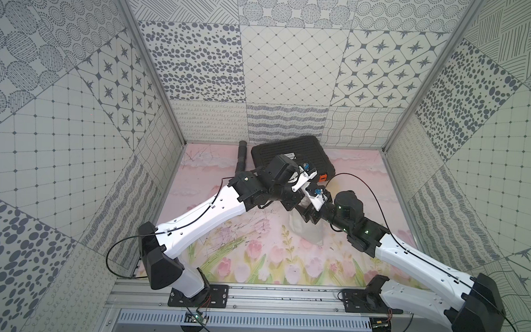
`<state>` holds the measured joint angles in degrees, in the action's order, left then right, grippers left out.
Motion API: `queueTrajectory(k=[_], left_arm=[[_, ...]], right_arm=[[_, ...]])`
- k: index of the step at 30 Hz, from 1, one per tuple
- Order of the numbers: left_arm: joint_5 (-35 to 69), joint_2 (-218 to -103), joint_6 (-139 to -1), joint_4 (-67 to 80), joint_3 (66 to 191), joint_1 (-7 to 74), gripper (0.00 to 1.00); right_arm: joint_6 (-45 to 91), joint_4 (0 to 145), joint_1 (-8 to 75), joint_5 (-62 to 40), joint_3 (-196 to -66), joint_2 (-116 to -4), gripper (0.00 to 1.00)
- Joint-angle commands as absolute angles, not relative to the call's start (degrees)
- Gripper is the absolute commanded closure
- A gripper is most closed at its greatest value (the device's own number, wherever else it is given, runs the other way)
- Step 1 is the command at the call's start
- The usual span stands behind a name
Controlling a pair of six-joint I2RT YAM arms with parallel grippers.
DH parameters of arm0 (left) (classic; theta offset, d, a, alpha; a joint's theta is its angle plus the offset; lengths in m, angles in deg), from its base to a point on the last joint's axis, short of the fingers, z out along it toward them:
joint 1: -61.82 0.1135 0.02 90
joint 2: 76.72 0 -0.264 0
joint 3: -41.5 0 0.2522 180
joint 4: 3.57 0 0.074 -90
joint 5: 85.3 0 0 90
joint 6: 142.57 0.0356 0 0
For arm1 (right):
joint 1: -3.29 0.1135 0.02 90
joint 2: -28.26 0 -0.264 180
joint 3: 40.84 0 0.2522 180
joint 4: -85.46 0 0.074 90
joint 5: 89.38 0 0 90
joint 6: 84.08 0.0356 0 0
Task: Close the soil bag
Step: Pick up the soil bag from the center of the board.
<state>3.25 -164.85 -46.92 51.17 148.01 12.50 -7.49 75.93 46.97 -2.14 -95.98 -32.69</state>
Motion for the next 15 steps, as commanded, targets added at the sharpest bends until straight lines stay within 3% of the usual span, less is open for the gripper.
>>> queueTrajectory(k=[1,3,6,11,12,15], left_arm=[[4.1,-164.5,-49.2,47.2,148.1,12.4,1.00],[3.8,-164.5,-49.5,46.8,148.0,12.5,1.00],[3.8,-164.3,-49.8,46.3,147.8,12.5,1.00],[3.1,-164.0,-50.8,45.8,147.7,12.5,1.00],[2.7,-164.0,-51.0,45.9,147.6,12.6,0.93],[1.8,-163.3,-51.8,45.8,147.0,12.6,0.62]], right_arm=[[-7.5,79.6,48.2,-1.9,-94.6,-32.8,0.50],[-7.1,80.0,48.3,-1.7,-93.9,-32.2,0.74],[-7.1,79.0,48.2,-1.6,-93.9,-31.3,0.97],[-6.9,78.0,48.3,-1.5,-94.2,-30.8,1.00],[-6.8,78.1,48.2,-1.4,-94.2,-30.7,1.00],[-6.4,78.1,48.2,-1.1,-94.4,-30.4,1.00]])
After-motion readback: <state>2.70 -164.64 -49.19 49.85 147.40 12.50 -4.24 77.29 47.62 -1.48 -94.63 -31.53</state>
